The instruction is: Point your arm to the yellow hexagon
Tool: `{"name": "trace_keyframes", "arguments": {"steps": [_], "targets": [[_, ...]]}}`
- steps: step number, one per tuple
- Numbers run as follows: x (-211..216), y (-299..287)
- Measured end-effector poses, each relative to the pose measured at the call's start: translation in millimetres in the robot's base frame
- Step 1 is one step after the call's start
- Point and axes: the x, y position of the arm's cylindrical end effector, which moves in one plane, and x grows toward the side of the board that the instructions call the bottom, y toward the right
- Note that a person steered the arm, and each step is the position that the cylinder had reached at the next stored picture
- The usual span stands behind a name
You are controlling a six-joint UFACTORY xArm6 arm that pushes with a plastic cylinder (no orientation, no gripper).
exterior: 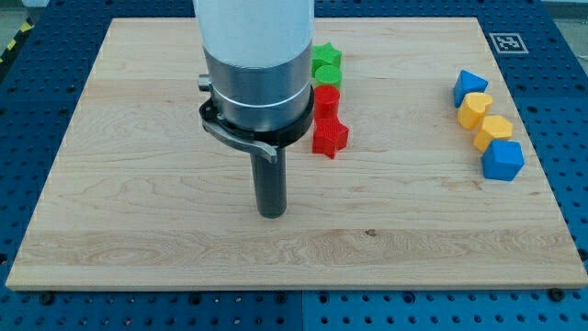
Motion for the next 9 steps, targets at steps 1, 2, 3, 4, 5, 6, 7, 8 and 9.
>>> {"name": "trace_keyframes", "arguments": {"steps": [1, 2, 3, 4, 5, 6, 7, 8, 9], "targets": [[0.0, -22.1], [0.0, -53.2], [0.0, -40.2], [1.2, 33.2], [12.5, 109.4], [25.8, 190.6], [30.7, 265.4], [16.6, 324.6], [-22.4, 348.6]]}}
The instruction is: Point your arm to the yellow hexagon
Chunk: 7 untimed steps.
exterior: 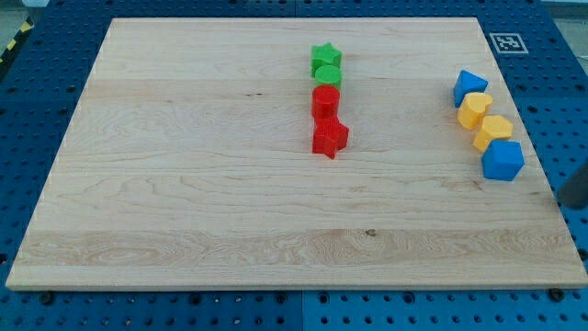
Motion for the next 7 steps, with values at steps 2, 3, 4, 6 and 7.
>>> {"name": "trace_keyframes", "arguments": {"steps": [2, 3, 4, 6, 7], "targets": [[-78.9, 0.2], [-78.4, -0.4], [-77.7, -14.0], [-77.2, -40.9], [-77.2, -48.9]]}}
